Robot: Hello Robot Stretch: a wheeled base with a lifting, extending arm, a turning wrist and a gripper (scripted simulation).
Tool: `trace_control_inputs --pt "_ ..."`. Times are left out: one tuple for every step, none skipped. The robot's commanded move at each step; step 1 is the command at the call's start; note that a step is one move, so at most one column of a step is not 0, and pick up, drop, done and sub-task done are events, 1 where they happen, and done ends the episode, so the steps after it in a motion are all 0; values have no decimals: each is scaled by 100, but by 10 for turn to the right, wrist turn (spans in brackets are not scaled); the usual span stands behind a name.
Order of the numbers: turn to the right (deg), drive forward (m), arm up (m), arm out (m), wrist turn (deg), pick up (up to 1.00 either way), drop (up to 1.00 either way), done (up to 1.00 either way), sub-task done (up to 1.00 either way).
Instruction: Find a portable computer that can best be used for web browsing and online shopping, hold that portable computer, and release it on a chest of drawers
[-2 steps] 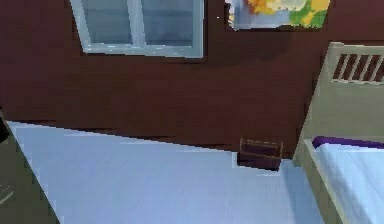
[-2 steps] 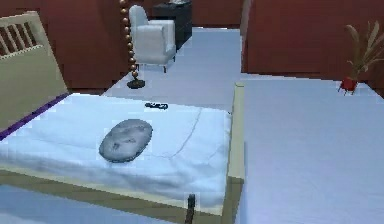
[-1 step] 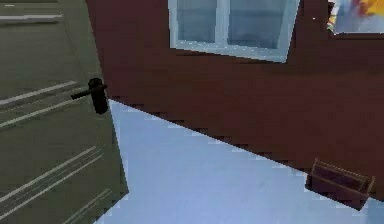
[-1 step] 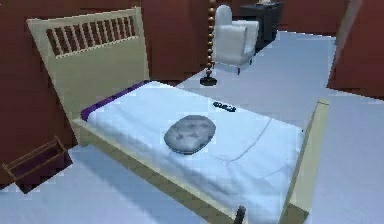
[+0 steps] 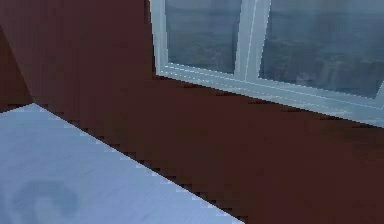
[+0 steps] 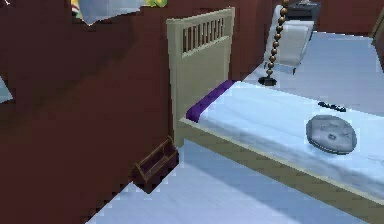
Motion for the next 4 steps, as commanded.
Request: trace_control_inputs --pt "-60 0 0 0 0 0 0 0 0" --pt "0 10 0 0 0 0 0 0 0" --pt "-60 0 0 0 0 0 0 0 0" --pt "0 45 0 0 0 0 0 0 0"
